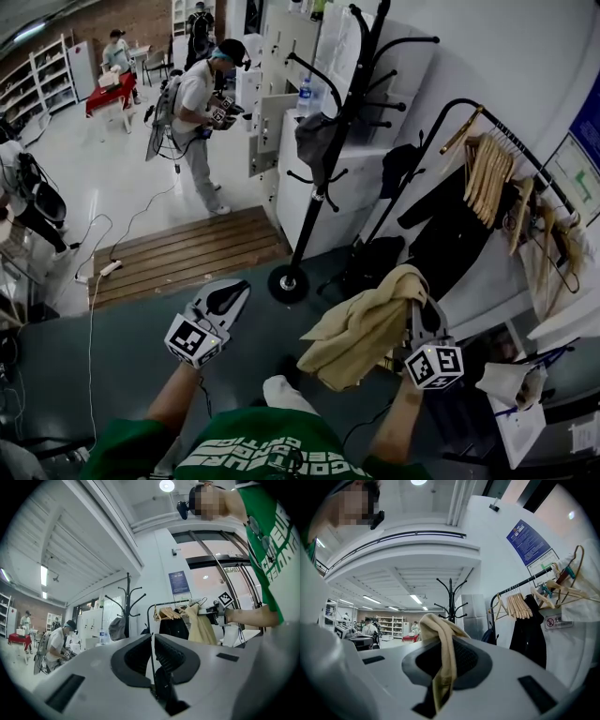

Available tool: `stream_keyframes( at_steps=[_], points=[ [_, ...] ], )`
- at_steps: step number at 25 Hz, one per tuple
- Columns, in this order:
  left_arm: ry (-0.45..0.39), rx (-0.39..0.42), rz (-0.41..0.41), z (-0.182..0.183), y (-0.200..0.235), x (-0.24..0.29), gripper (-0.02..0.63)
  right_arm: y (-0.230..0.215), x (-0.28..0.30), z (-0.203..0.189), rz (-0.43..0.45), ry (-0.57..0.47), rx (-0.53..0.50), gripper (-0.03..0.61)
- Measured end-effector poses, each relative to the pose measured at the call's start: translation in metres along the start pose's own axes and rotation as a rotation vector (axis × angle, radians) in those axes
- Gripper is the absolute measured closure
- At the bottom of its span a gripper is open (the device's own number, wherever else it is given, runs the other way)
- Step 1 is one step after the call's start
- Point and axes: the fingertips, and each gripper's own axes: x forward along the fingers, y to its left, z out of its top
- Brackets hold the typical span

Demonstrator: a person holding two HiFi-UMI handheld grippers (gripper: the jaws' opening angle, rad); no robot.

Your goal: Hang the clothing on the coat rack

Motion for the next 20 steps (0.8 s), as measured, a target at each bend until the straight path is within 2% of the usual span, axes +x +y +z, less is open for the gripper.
stream_keyframes(
  at_steps=[20],
  points=[
    [0.004,0.005,0.041,-0.004,0.071,0.064,0.588,-0.033,0.101,0.012,0.017,-0.007,0.007,0.541]
  ],
)
